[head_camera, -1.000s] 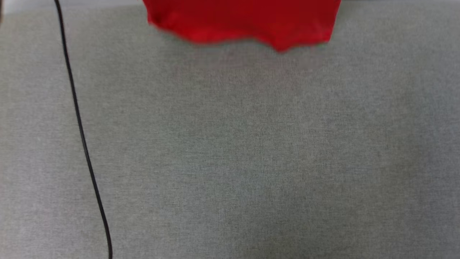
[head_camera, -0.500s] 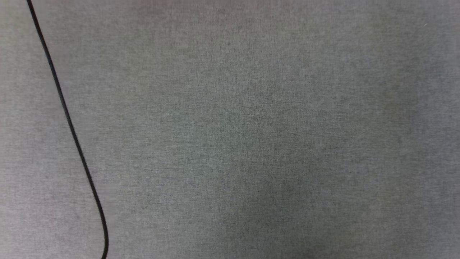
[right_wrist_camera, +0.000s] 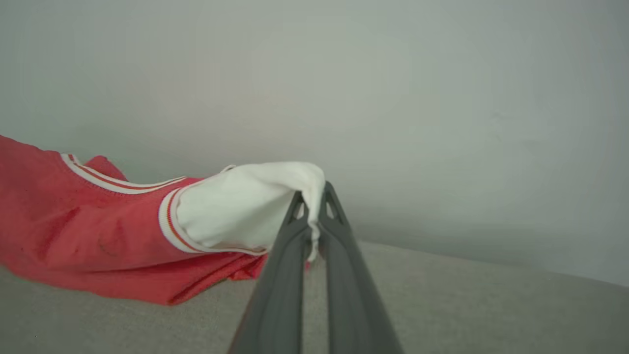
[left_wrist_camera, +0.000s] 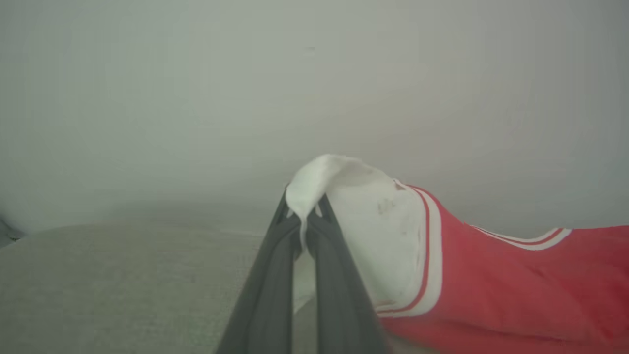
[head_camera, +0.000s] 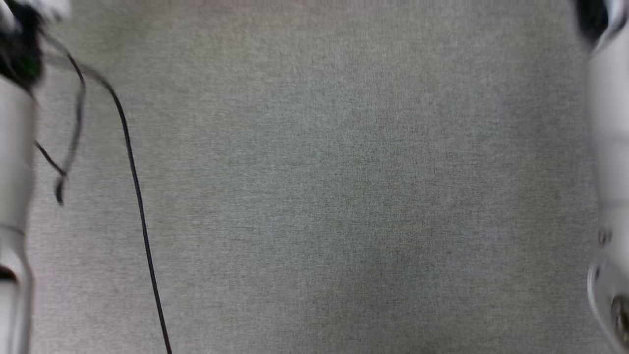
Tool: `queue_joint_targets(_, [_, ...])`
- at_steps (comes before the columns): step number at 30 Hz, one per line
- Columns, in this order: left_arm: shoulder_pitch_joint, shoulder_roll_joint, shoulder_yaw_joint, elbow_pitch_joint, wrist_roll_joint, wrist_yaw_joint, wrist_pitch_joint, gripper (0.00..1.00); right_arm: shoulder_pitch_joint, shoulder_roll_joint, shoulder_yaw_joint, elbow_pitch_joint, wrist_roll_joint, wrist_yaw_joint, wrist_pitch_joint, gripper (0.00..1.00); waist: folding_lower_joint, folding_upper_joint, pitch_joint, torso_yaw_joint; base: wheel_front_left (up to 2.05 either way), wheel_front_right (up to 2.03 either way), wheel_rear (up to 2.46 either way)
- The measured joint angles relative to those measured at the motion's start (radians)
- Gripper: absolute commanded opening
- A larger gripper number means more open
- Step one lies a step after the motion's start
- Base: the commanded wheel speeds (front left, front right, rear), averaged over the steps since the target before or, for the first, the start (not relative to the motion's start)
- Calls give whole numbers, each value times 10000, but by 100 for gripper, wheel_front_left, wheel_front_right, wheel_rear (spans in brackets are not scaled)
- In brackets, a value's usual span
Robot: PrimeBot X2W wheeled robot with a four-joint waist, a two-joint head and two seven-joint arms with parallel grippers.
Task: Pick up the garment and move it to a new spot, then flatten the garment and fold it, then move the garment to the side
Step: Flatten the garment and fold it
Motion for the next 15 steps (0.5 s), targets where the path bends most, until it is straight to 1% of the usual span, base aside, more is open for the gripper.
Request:
queue_joint_targets(2, [819,-79,311,-541,33,2,-2,0,849,-146,67,-54,282,0,-132,0,-1,0,-212,48,0,0,0])
queue_joint_targets(4, [1687,-144,729,-1183,153,111,-17,0,1731,-316,163,-209,600,0,-318,0,-2,0,-452,97,0,0,0])
queue_joint_targets(7, [3508,-428,1315,-2071,464,320,-19,0,3189,-512,205,-476,1087,0,-430,0,-2,0,-899,159,0,0,0])
queue_joint_targets(9, [4672,-604,1691,-2589,577,370,-19,0,4153,-596,238,-696,1340,0,-435,0,-2,0,-1245,180,0,0,0])
queue_joint_targets(15, [7520,-1070,2224,-3622,1097,445,-21,0,6977,-767,-77,-1954,1925,0,-203,0,-3,0,-2427,236,0,0,0])
